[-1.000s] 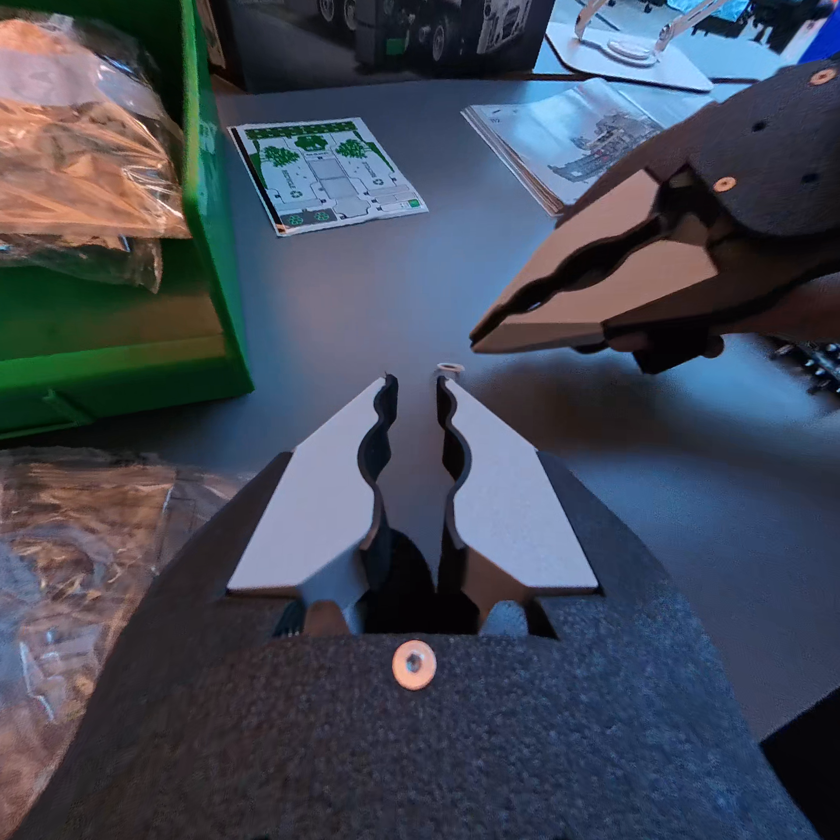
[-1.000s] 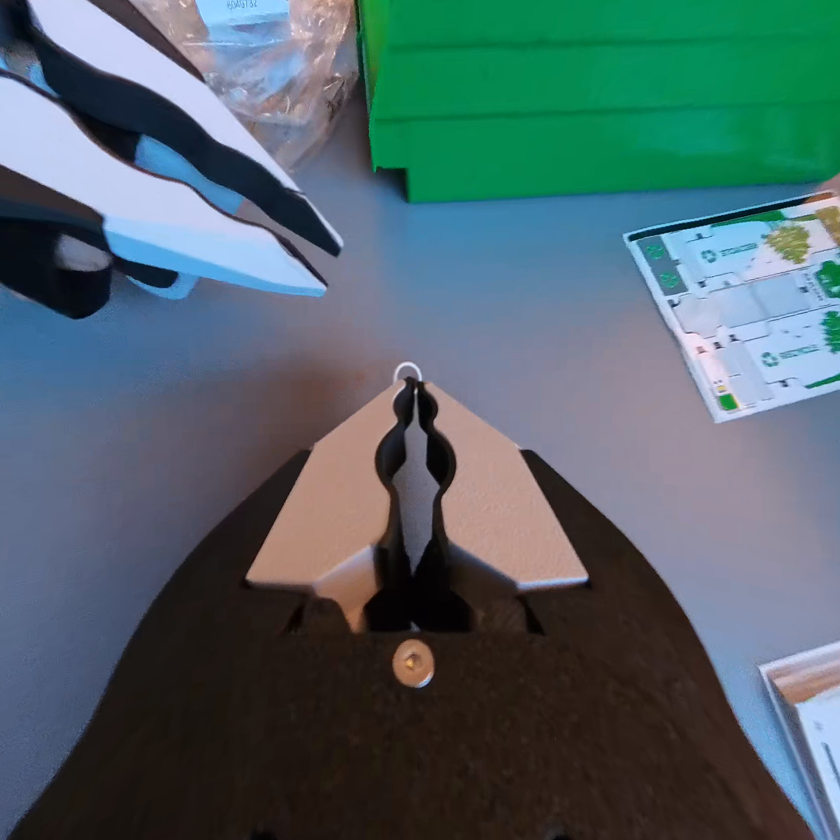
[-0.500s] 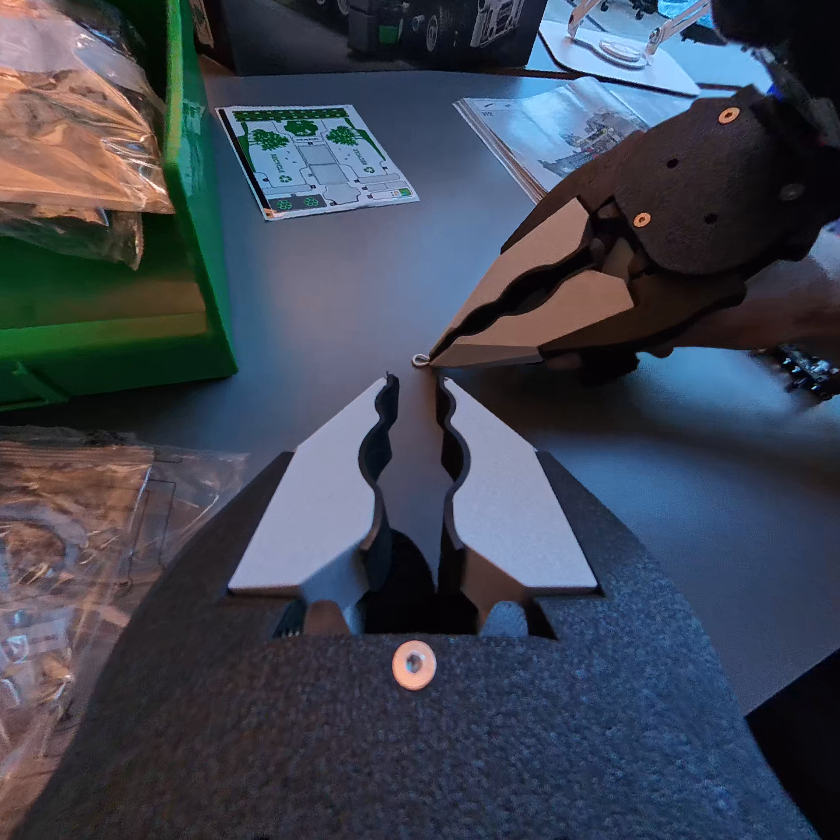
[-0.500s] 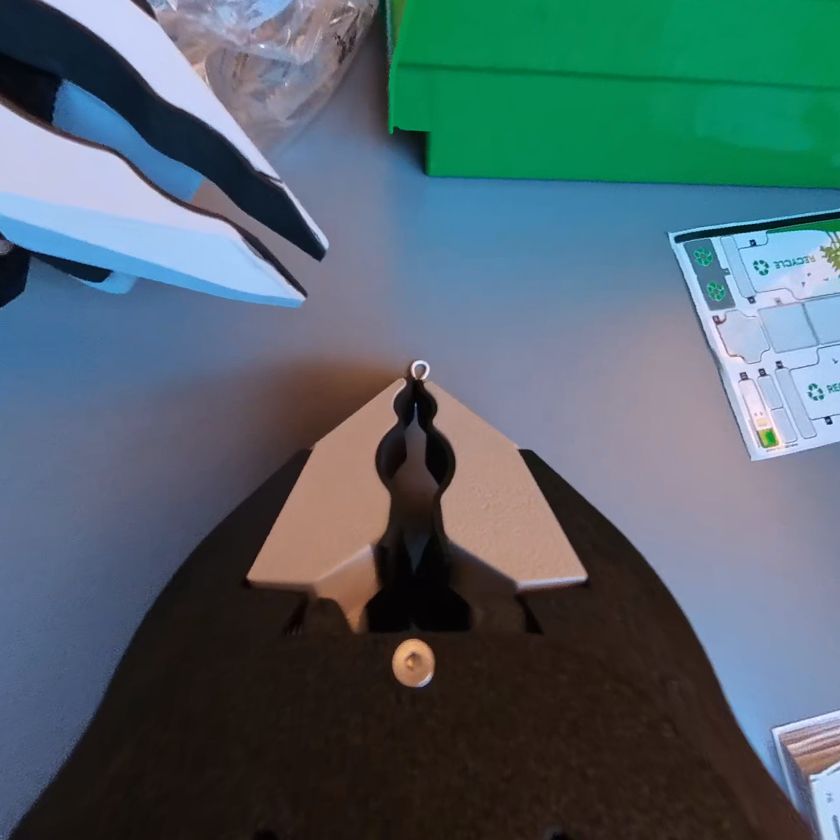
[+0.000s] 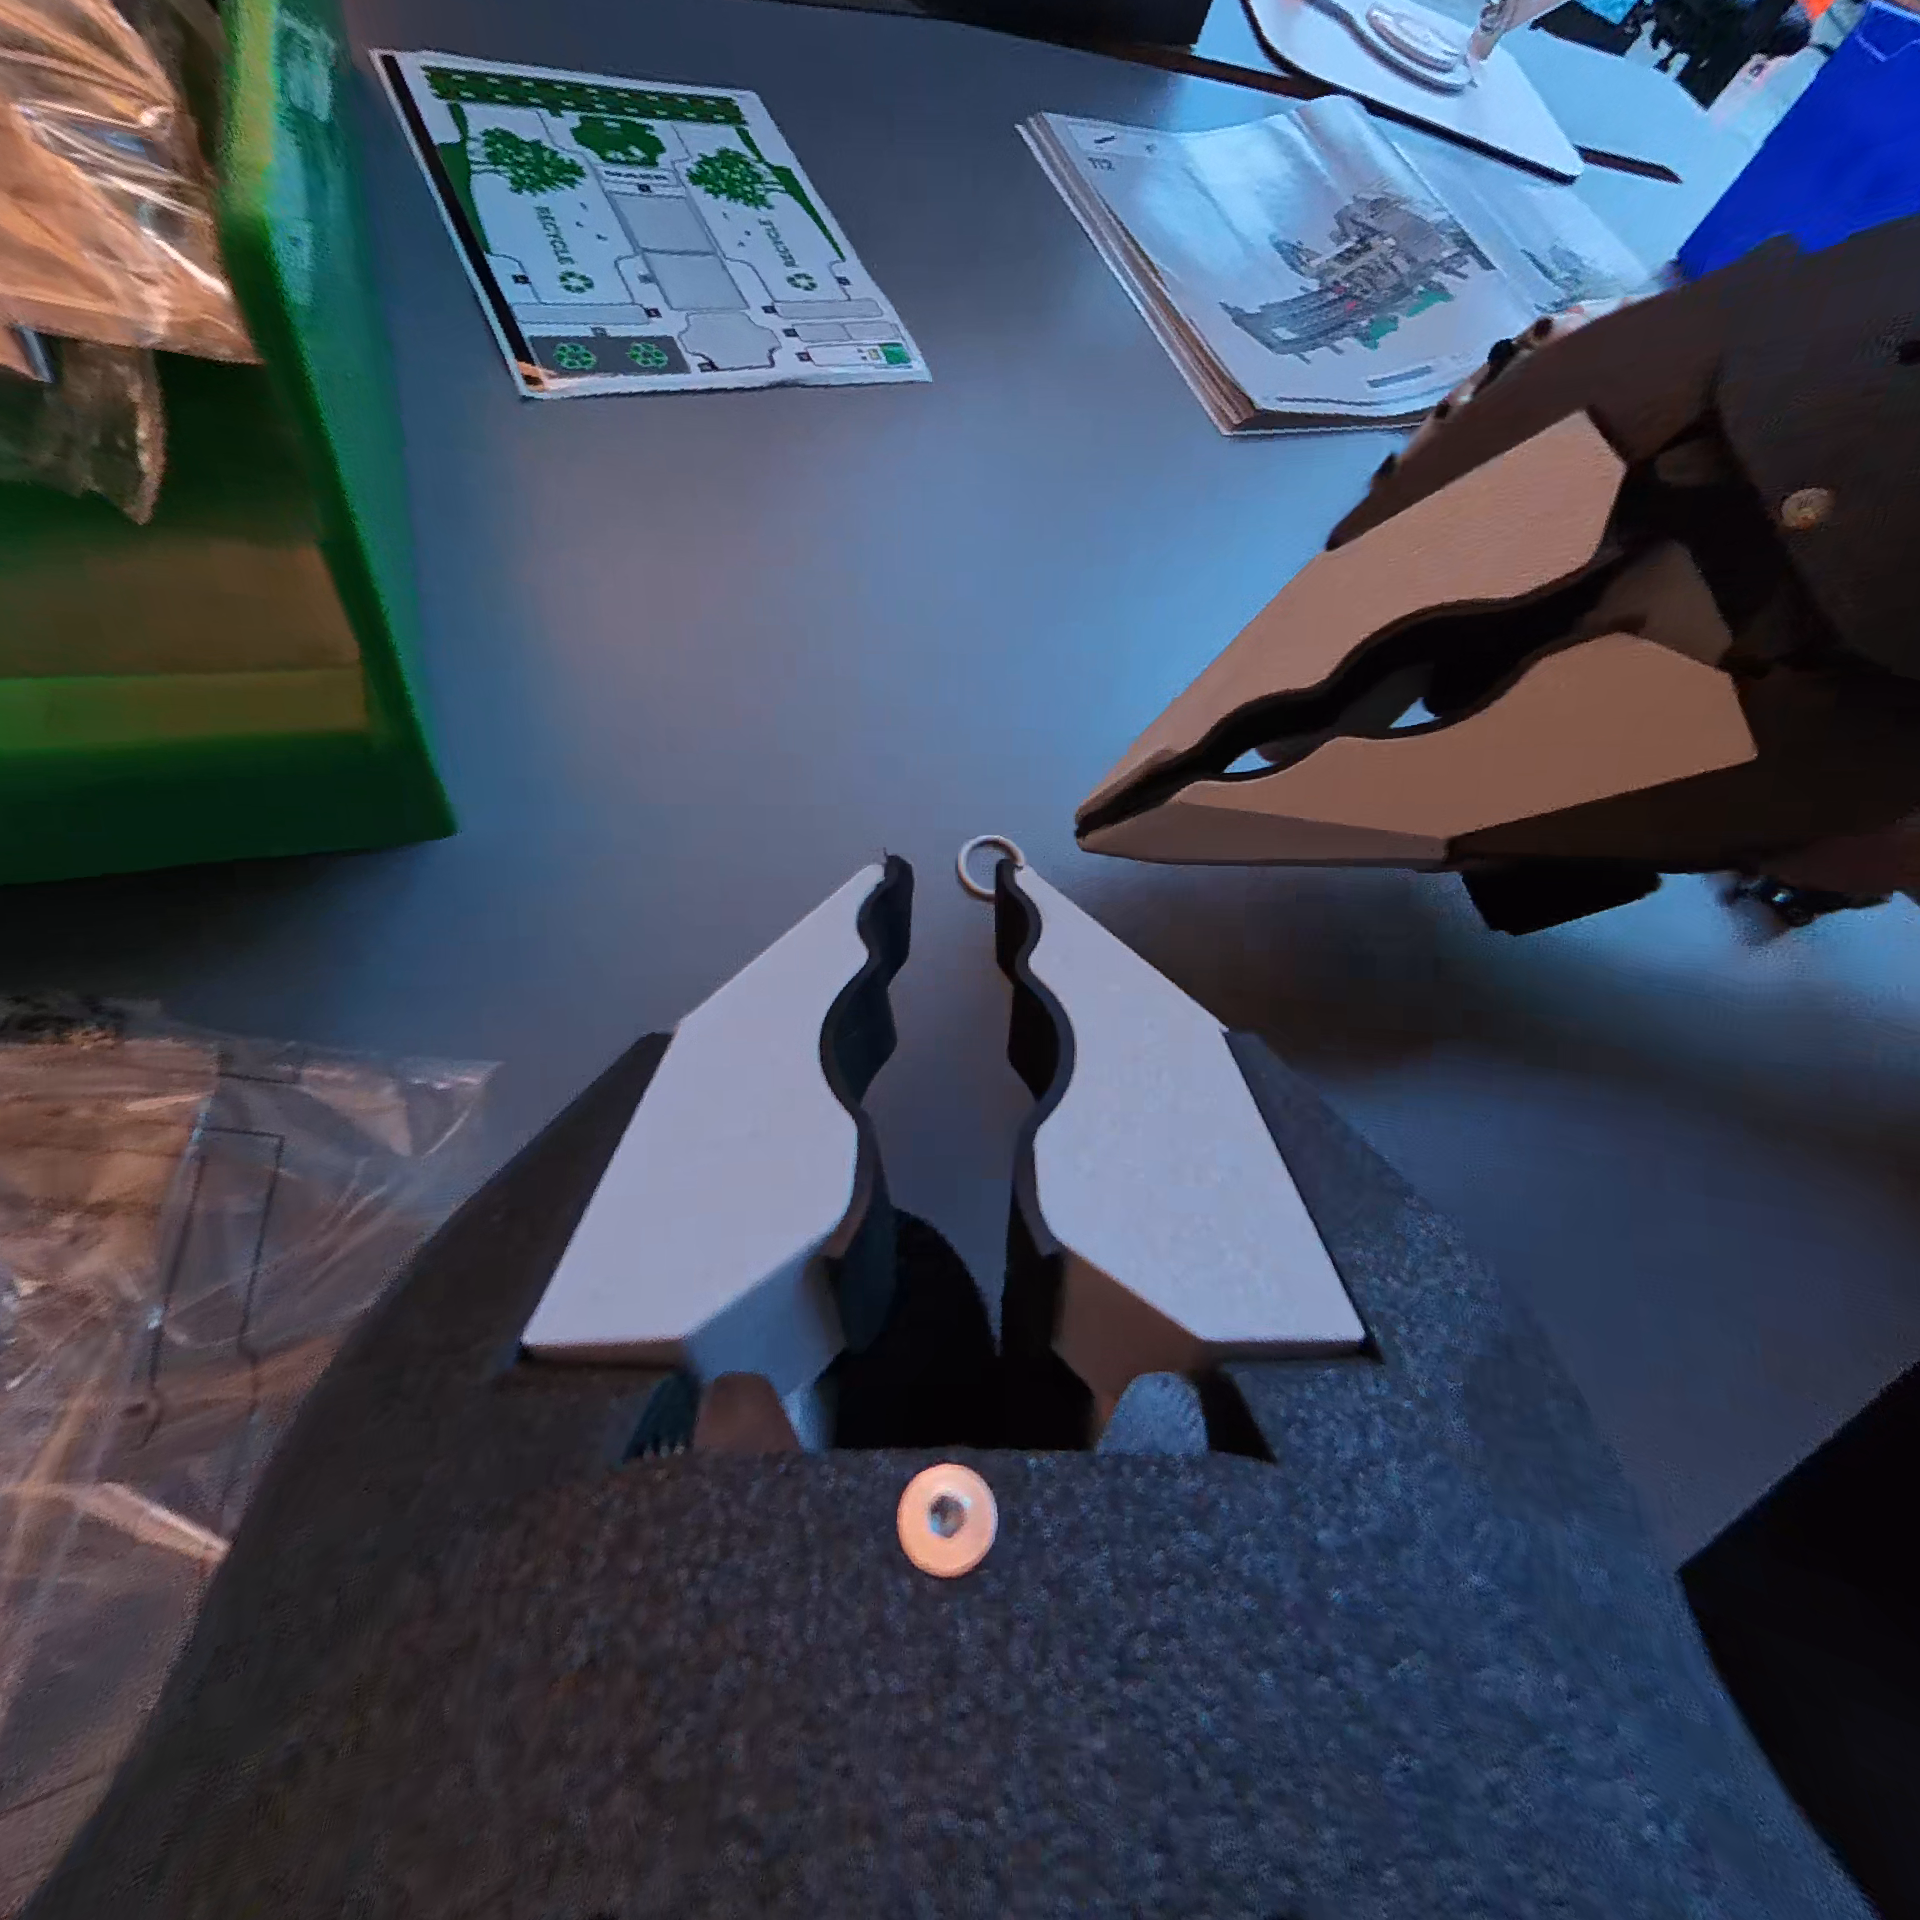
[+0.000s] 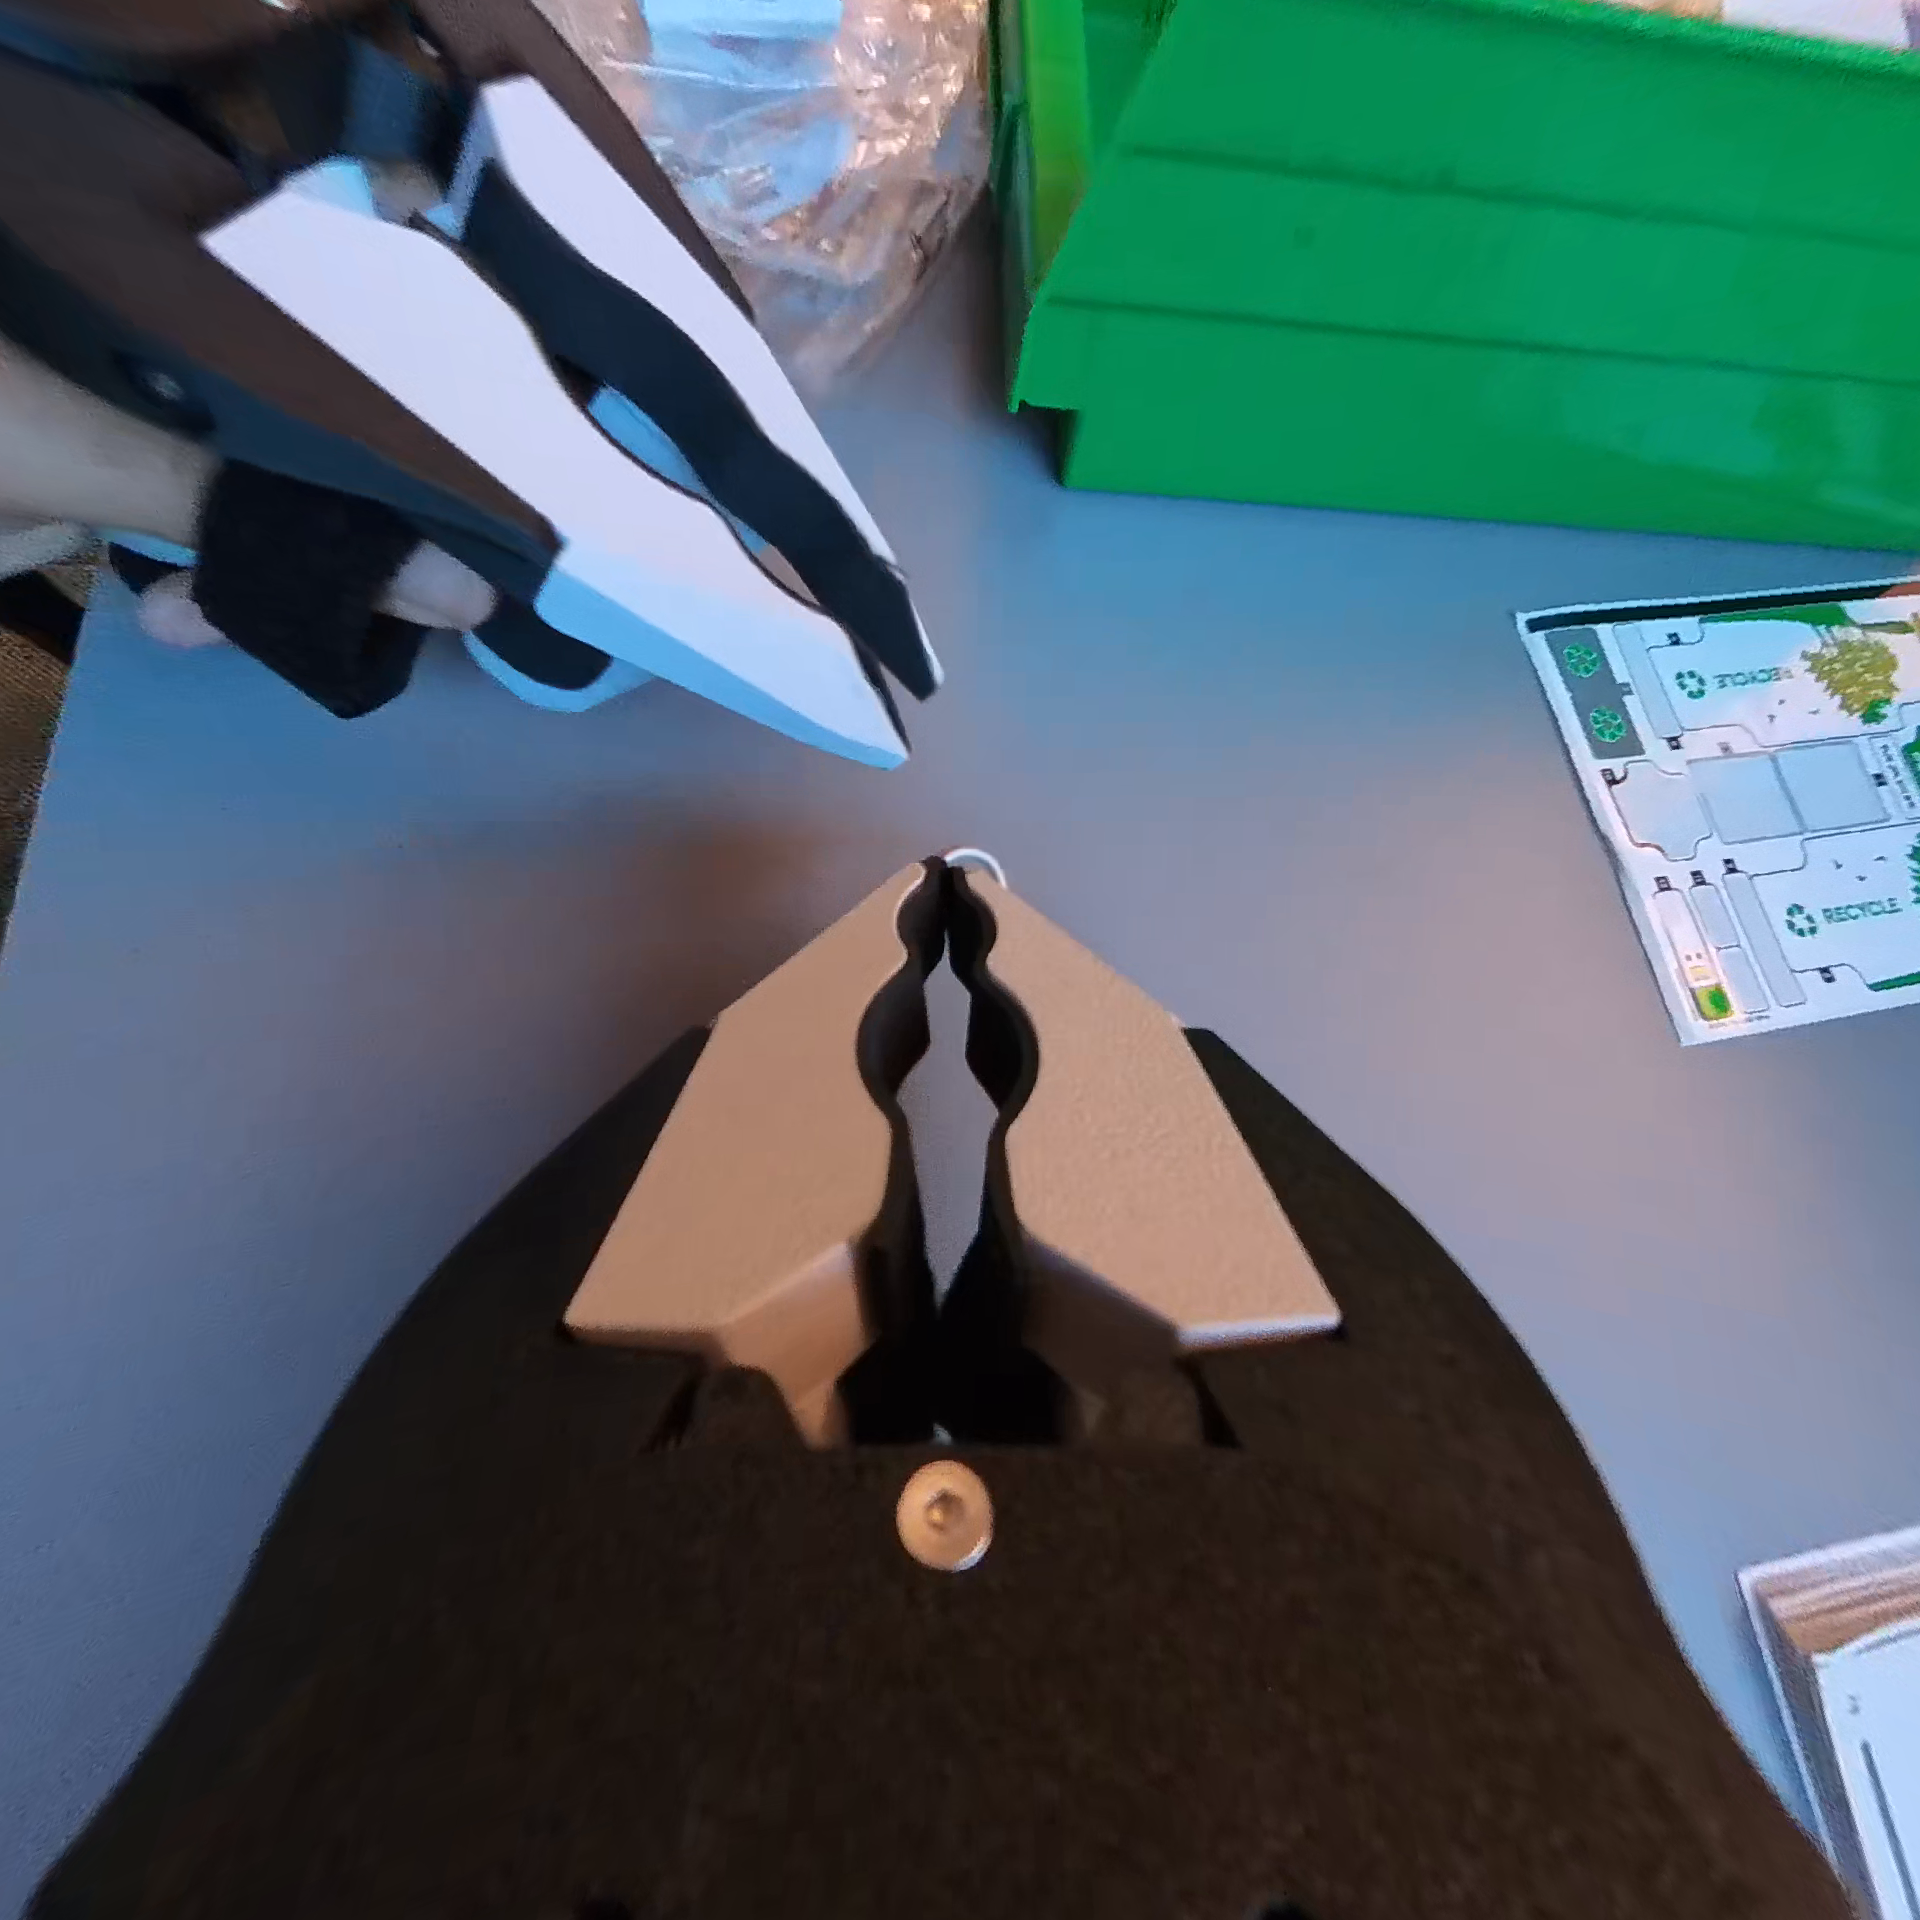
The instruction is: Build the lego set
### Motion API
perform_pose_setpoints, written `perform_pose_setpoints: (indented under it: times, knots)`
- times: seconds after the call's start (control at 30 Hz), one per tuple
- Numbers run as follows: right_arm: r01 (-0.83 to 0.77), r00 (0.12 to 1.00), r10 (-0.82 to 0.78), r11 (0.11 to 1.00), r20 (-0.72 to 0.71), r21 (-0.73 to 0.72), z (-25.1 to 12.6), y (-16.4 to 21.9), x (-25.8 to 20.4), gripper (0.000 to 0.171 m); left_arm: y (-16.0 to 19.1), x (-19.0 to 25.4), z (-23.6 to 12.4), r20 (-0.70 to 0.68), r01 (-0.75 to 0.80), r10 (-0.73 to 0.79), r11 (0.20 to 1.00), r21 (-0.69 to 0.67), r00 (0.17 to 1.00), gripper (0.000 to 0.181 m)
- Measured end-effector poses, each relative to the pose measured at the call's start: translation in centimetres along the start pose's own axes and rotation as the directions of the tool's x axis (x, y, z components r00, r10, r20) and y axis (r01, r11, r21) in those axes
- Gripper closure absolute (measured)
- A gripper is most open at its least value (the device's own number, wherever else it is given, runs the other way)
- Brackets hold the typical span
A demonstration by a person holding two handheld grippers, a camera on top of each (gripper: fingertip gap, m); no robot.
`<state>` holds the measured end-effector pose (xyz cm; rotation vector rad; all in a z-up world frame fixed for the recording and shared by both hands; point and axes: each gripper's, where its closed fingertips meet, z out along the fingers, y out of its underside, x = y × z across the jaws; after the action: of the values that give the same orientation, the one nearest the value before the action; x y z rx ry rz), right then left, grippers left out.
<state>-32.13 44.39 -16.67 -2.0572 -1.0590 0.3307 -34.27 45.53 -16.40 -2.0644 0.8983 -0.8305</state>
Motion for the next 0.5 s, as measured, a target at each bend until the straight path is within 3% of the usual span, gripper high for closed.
perform_pose_setpoints:
  times: [0.2,0.3,0.5]
  knots:
    - [0.019,0.999,-0.018,0.999,-0.032,0.032,-0.5,0.1,0.1,0.171,0.4,0.3,0.2,0.022,-0.091,0.092,0.995,-0.038,0.996,0.167]
    - [-0.094,0.995,0.093,0.995,-0.04,-0.026,1.1,1.0,1.2,0.171,0.4,-0.2,-0.1,0.076,-0.132,0.135,0.99,-0.046,0.988,0.167]
    - [-0.097,0.995,0.097,0.994,0.003,-0.048,2.3,1.3,1.1,0.163,0.1,-0.2,-1.0,0.071,-0.09,0.091,0.996,-0.012,0.993,0.168]
